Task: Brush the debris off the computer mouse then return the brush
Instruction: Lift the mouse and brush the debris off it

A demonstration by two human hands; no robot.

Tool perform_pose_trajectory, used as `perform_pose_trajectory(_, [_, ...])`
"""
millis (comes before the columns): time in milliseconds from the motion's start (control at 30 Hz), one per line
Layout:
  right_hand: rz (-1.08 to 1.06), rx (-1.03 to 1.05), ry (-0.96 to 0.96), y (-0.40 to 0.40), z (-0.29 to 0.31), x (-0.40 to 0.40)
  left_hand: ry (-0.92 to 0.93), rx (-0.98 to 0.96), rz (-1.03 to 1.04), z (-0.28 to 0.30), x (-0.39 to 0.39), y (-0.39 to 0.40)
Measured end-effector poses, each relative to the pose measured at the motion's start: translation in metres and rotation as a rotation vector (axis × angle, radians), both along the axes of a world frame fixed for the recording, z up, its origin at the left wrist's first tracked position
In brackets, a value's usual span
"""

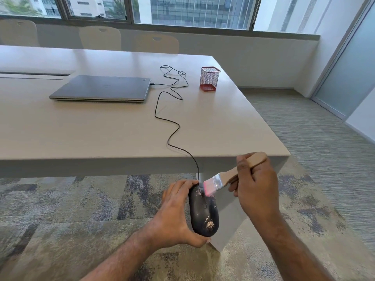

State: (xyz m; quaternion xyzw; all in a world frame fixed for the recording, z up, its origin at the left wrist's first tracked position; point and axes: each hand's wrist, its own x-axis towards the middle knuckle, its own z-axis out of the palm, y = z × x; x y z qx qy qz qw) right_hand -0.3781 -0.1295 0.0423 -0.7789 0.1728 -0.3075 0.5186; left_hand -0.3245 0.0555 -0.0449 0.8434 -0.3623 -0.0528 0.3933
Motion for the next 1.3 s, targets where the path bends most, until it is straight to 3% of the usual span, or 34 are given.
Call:
perform_pose_trajectory(133, [0.037, -0.15, 0.053, 0.019, -0.003, -0.002, 0.003, -0.001, -0.003, -0.001, 0.001, -0.003])
perform_pose_trajectory(467, [0.052, -0.313, -0.04, 0.027, 0.008, -0.004, -0.009, -0.011, 0.01, -0.003, 0.003, -0.006])
perform_pose_trajectory(700, [0.14, -0.356, 0.034, 0.037, -0.002, -0.006, 0.03, -0.02, -0.001, -0.006, 0.004, -0.006])
perform_pose_trajectory(900, [0.049, -0.246, -0.059, 0.022, 0.004, -0.001, 0.022, -0.017, 0.016, -0.008, 0.007, -0.006])
perform_pose_trajectory(1167, [-0.009, -0.189, 0.01, -0.003, -0.01, -0.001, 0.039, -0.019, 0.004, -0.009, 0.008, -0.004])
perform_pose_trajectory(1300, [0.009, 0.003, -0.059, -0.013, -0.015, 0.003, 0.036, -0.029, 0.011, -0.009, 0.008, -0.005])
